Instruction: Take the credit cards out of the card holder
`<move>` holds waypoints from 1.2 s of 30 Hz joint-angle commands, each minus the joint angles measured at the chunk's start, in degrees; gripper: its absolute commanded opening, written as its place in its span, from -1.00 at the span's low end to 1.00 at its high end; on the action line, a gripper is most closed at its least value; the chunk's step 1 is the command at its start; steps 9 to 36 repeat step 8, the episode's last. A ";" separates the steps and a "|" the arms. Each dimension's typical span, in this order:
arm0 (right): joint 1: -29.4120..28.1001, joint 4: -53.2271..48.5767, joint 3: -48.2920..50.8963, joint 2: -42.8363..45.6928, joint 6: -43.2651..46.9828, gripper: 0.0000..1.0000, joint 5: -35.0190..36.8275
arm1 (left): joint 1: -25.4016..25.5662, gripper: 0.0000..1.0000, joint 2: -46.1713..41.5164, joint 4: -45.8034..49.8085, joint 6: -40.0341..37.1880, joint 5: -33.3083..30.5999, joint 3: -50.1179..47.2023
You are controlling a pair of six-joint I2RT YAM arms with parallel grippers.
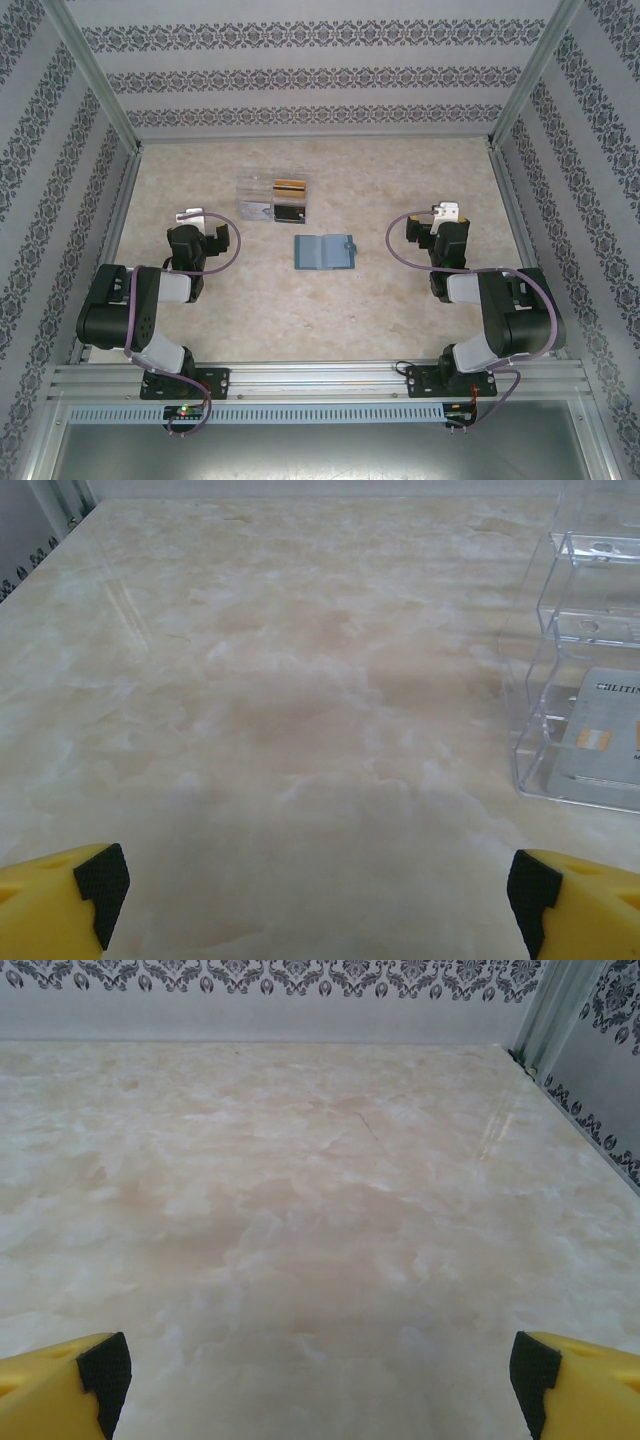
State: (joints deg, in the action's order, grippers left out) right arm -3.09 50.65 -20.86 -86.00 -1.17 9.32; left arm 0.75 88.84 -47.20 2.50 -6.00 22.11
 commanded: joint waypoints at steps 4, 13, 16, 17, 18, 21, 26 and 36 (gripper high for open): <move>0.81 0.85 -0.85 -0.23 -0.88 0.96 -1.36 | 0.13 0.99 0.64 -0.92 -1.10 0.98 1.35; 0.80 1.39 -0.52 -0.11 -0.77 0.96 -1.66 | 0.12 0.99 0.59 -1.26 -1.05 0.99 1.18; 0.80 1.39 -0.52 -0.11 -0.77 0.96 -1.66 | 0.12 0.99 0.59 -1.26 -1.05 0.99 1.18; 0.80 1.39 -0.52 -0.11 -0.77 0.96 -1.66 | 0.12 0.99 0.59 -1.26 -1.05 0.99 1.18; 0.80 1.39 -0.52 -0.11 -0.77 0.96 -1.66 | 0.12 0.99 0.59 -1.26 -1.05 0.99 1.18; 0.80 1.39 -0.52 -0.11 -0.77 0.96 -1.66 | 0.12 0.99 0.59 -1.26 -1.05 0.99 1.18; 0.80 1.39 -0.52 -0.11 -0.77 0.96 -1.66 | 0.12 0.99 0.59 -1.26 -1.05 0.99 1.18; 0.80 1.39 -0.52 -0.11 -0.77 0.96 -1.66 | 0.12 0.99 0.59 -1.26 -1.05 0.99 1.18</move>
